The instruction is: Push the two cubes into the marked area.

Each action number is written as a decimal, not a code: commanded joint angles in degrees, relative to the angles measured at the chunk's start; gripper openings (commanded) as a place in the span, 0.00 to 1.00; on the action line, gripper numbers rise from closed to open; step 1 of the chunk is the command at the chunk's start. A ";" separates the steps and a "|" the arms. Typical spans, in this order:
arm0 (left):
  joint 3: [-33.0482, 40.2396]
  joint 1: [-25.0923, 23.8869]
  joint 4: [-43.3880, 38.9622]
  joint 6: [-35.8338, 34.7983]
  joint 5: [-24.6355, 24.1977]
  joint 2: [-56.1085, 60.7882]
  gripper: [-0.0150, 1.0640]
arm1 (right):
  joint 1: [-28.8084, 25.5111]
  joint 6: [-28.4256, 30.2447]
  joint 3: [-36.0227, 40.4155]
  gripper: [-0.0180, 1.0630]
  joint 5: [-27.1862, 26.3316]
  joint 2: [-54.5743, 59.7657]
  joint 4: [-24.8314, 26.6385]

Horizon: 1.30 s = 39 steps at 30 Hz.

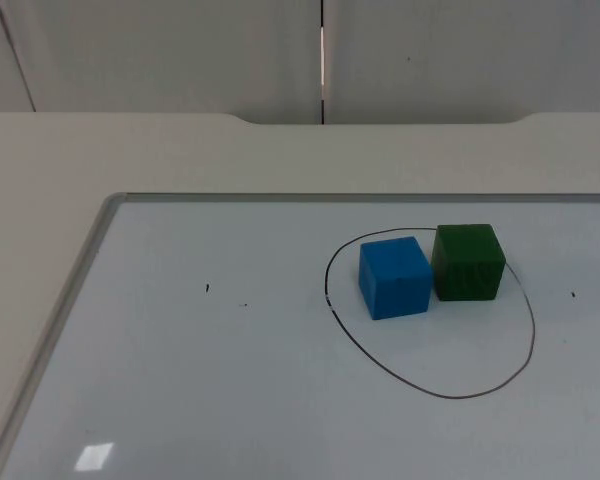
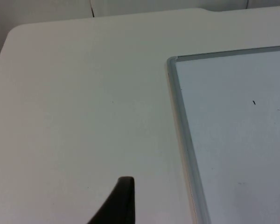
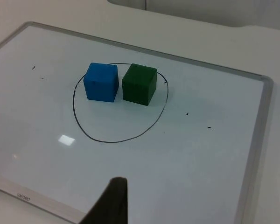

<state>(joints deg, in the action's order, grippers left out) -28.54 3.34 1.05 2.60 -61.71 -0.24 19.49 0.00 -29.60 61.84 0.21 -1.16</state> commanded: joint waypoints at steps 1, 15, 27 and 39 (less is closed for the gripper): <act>0.18 -0.08 -0.40 -0.46 0.08 0.24 0.96 | 0.32 0.94 0.15 0.99 -0.01 -0.21 0.06; 0.18 -2.98 -0.65 -0.46 0.08 0.24 0.96 | 0.32 0.94 0.15 0.99 -0.01 -0.21 0.06; 0.18 -2.98 -0.65 -0.46 0.08 0.24 0.96 | -1.25 0.94 0.15 0.99 -0.01 -0.21 0.04; 0.18 -2.98 -0.65 -0.46 0.08 0.24 0.96 | -14.11 0.94 0.15 0.99 -0.01 -0.21 0.04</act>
<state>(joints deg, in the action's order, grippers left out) -28.54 0.53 0.60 2.60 -61.71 -0.24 7.48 0.00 -29.60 61.84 0.21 -1.16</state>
